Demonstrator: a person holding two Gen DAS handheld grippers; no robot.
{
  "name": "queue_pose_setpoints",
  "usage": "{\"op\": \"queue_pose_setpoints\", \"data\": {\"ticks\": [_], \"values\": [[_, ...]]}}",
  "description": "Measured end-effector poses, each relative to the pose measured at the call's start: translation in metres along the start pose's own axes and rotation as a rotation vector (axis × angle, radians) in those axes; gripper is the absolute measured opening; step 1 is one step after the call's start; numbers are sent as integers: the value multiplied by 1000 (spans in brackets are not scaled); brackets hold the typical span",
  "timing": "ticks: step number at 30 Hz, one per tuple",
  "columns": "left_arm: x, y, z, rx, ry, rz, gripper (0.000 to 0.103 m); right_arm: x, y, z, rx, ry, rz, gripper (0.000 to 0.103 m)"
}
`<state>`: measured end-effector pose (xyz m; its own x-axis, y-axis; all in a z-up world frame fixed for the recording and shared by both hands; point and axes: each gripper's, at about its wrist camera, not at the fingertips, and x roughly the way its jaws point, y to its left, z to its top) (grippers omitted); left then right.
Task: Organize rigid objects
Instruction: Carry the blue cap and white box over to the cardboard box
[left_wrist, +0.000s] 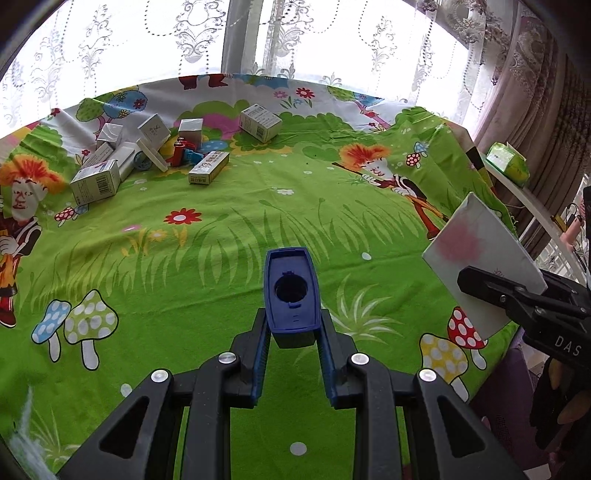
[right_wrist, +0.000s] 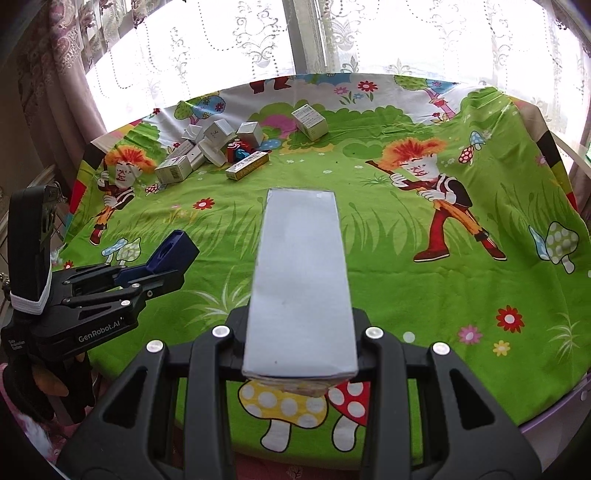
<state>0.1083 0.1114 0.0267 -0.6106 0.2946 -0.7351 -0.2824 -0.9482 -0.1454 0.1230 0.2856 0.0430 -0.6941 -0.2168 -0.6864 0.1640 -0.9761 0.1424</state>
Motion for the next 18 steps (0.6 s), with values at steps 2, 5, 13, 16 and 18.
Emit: {"op": "queue_pose_setpoints", "data": {"ticks": [2, 5, 13, 16, 18], "values": [[-1, -8, -2, 16, 7, -4, 26, -5, -7, -5, 12, 1, -4, 38], [-1, -19, -3, 41, 16, -14, 26, -11, -17, -12, 34, 0, -9, 38], [-1, -46, -6, 101, 34, -38, 26, -28, -41, -24, 82, -8, -29, 38], [-3, -55, -6, 123, 38, -45, 26, -33, -46, -28, 94, -8, -35, 38], [-4, -62, -7, 141, 40, -50, 26, -37, -49, -32, 96, -8, -42, 38]]}}
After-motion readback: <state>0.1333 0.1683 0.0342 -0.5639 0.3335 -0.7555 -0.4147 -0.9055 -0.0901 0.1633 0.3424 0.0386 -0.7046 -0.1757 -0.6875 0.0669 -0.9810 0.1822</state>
